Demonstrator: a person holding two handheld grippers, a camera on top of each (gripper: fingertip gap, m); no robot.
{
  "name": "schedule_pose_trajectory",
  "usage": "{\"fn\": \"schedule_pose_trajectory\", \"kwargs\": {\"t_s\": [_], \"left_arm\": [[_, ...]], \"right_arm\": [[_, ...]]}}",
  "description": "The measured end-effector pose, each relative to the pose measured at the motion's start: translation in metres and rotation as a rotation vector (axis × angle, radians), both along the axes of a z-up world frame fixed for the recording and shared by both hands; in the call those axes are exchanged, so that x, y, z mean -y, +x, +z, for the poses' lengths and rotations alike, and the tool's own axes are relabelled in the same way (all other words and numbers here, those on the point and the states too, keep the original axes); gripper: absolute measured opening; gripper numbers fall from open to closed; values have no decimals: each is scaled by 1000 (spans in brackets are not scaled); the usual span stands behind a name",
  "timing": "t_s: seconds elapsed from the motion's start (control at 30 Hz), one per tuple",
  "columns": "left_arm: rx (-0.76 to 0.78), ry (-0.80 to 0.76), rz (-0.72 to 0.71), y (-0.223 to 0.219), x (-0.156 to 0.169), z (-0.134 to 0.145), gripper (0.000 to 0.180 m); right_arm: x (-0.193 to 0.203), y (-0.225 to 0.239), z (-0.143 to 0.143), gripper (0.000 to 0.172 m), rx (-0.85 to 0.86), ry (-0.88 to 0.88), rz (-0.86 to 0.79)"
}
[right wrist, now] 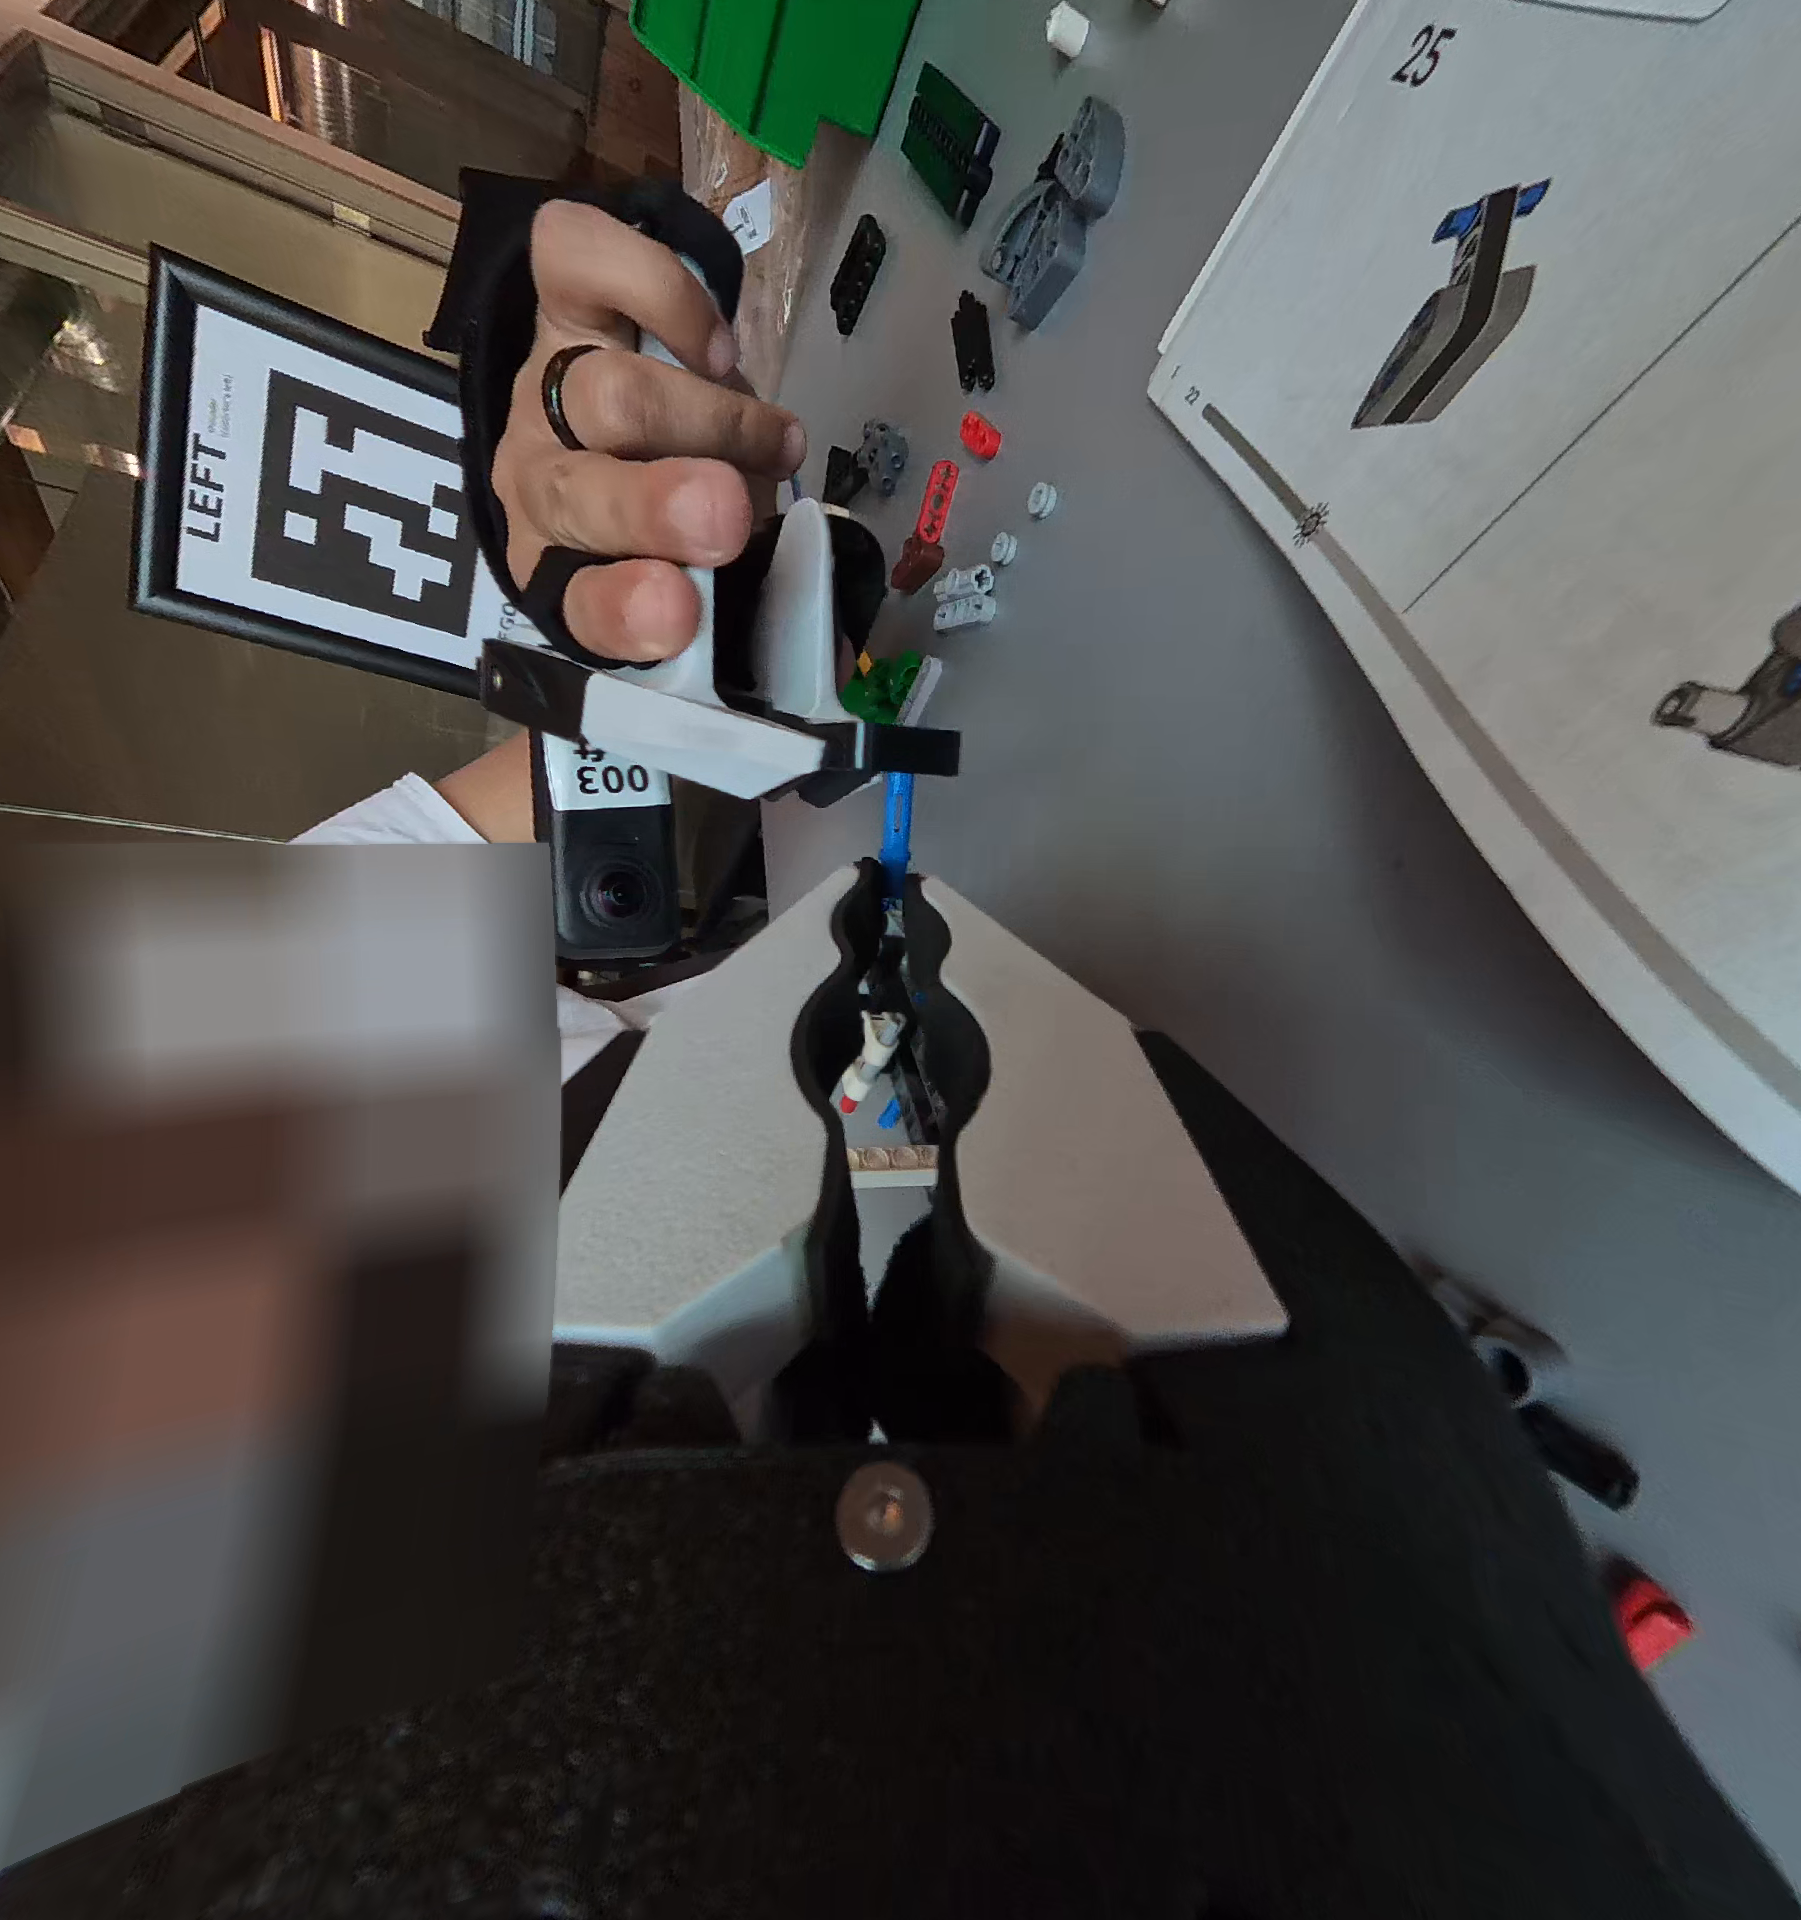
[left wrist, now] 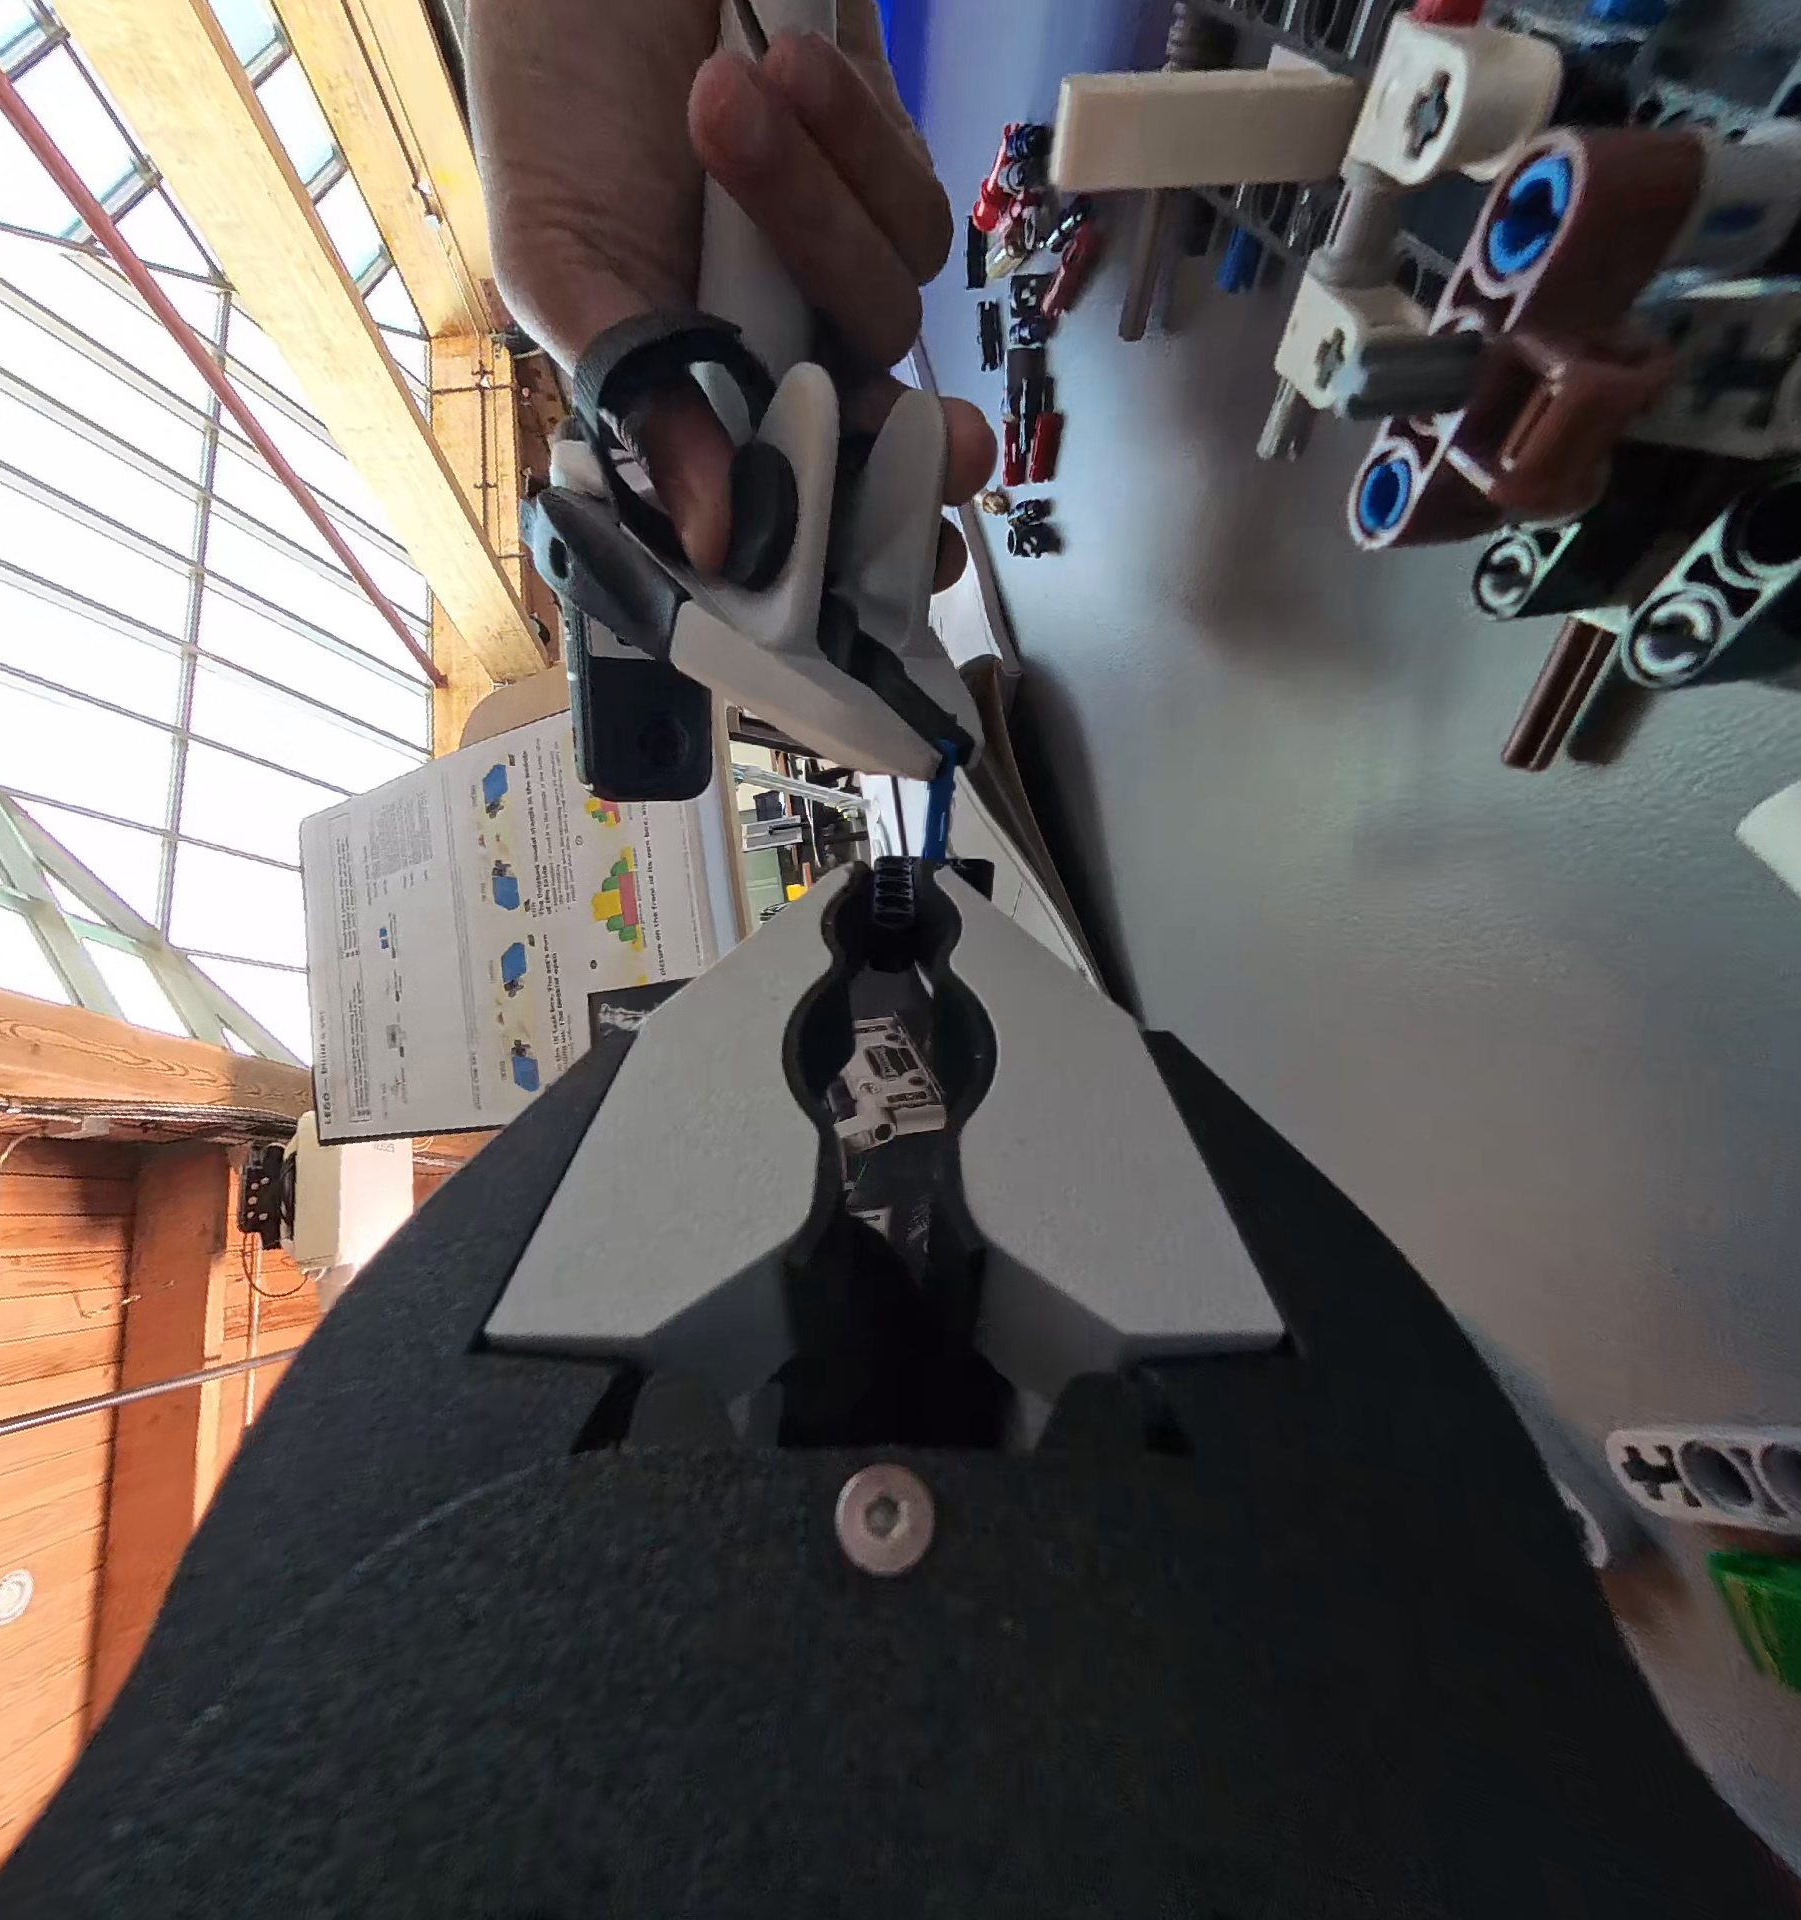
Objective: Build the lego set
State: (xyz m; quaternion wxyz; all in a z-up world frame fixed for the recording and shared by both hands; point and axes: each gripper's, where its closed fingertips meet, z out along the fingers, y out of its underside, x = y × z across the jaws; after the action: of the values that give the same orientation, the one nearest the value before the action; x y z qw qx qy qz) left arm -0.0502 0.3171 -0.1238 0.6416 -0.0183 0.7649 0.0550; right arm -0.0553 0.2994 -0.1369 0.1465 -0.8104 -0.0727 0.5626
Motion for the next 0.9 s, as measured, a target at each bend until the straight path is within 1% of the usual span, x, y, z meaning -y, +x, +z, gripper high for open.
{"fn": "schedule_pose_trajectory", "kwargs": {"t_s": [0.03,0.1,0.27,0.4,0.5,0.6,0.73,0.8,0.9], "left_arm": [[-9,-13,1,0,0,-1,5],[-39,-28,12,0,-1,-7,6],[-114,-40,33,1,-2,-23,5],[-163,-45,40,1,-1,-34,5],[-185,-74,41,3,3,-42,6],[-187,-125,91,6,0,-42,6],[-203,-260,176,6,-9,-42,6],[-211,-381,232,6,-18,-42,6],[-232,-562,275,6,-26,-43,6]], "right_arm": [[0,1,-1,2,16,4,0],[-1,2,-6,2,72,20,-4],[-3,7,-23,2,345,116,-2],[-5,12,-29,2,550,194,-5],[-8,13,-29,2,593,221,-24],[-10,16,-29,2,609,234,-38],[-16,15,-29,2,687,323,-43],[-21,16,-27,2,724,393,-52],[-25,15,-28,3,766,496,-24]]}}
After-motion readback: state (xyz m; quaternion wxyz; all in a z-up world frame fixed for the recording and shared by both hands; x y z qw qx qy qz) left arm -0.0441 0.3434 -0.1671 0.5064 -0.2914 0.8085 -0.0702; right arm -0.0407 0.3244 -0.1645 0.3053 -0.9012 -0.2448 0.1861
